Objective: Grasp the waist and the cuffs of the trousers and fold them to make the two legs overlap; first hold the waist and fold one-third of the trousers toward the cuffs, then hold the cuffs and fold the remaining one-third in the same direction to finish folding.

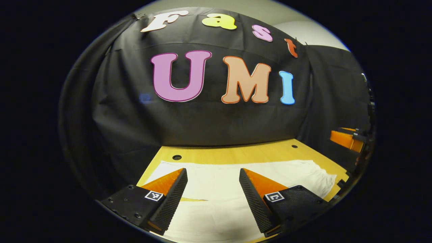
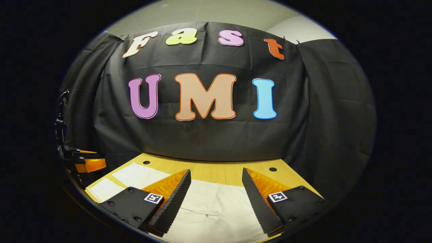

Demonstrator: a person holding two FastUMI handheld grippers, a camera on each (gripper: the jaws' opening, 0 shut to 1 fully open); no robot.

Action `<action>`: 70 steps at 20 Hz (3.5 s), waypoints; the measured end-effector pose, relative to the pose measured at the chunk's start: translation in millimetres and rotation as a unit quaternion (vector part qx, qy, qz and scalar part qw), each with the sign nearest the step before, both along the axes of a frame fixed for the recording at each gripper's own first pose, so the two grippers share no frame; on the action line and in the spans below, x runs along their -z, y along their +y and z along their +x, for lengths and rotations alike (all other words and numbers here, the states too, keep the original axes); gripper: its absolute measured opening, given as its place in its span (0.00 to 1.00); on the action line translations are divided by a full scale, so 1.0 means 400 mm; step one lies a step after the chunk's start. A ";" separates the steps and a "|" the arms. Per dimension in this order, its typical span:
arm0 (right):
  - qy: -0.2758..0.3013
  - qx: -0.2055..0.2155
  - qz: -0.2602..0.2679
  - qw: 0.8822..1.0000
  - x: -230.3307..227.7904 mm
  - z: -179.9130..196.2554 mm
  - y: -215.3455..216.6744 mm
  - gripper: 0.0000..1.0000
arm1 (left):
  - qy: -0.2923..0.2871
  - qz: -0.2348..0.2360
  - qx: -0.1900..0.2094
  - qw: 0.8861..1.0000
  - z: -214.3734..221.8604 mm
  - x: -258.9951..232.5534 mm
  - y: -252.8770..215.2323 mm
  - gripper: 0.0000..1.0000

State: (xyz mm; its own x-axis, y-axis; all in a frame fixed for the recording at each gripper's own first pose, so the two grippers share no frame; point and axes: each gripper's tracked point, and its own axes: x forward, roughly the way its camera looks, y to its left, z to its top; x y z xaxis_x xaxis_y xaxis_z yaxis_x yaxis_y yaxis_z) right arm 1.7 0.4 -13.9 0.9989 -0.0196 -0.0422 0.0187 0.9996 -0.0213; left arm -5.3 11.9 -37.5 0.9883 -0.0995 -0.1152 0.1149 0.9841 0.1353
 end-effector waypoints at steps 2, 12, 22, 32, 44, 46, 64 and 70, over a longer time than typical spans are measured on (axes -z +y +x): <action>0.002 0.002 0.000 1.000 0.007 -0.007 0.005 0.97 | 0.029 0.013 0.032 0.999 -0.017 0.040 -0.001 0.93; 0.019 0.024 -0.005 1.000 0.054 -0.046 0.035 0.97 | 0.205 0.159 0.186 0.948 -0.136 0.284 0.105 0.95; 0.033 0.048 -0.017 0.998 0.093 -0.054 0.024 0.97 | 0.362 0.277 0.287 0.843 -0.291 0.504 0.245 0.90; 0.051 0.063 -0.022 0.996 0.122 -0.049 -0.005 0.98 | 0.430 0.369 0.324 0.758 -0.343 0.615 0.352 0.87; 0.080 0.044 -0.016 0.996 0.165 -0.021 -0.024 0.98 | 0.470 0.398 0.328 0.716 -0.334 0.648 0.365 0.76; 0.087 0.027 -0.028 0.995 0.176 -0.010 -0.023 0.97 | 0.476 0.407 0.323 0.710 -0.326 0.645 0.373 0.65; 0.346 -0.243 -0.247 0.872 0.545 -0.118 -0.213 0.98 | 0.500 0.445 0.298 0.681 -0.287 0.643 0.379 0.00; 0.436 -0.330 -0.332 0.768 0.696 -0.222 -0.288 0.96 | 0.506 0.442 0.280 0.685 -0.289 0.646 0.378 0.00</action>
State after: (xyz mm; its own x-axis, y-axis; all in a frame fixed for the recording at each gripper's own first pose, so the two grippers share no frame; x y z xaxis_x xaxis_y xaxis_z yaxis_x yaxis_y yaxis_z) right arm -87.1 -114.7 -292.2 0.3972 0.1729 -0.9013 -0.7987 0.5488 -0.2466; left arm -120.8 163.3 -295.8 0.1925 0.1212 -0.9738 0.9167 0.3319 0.2225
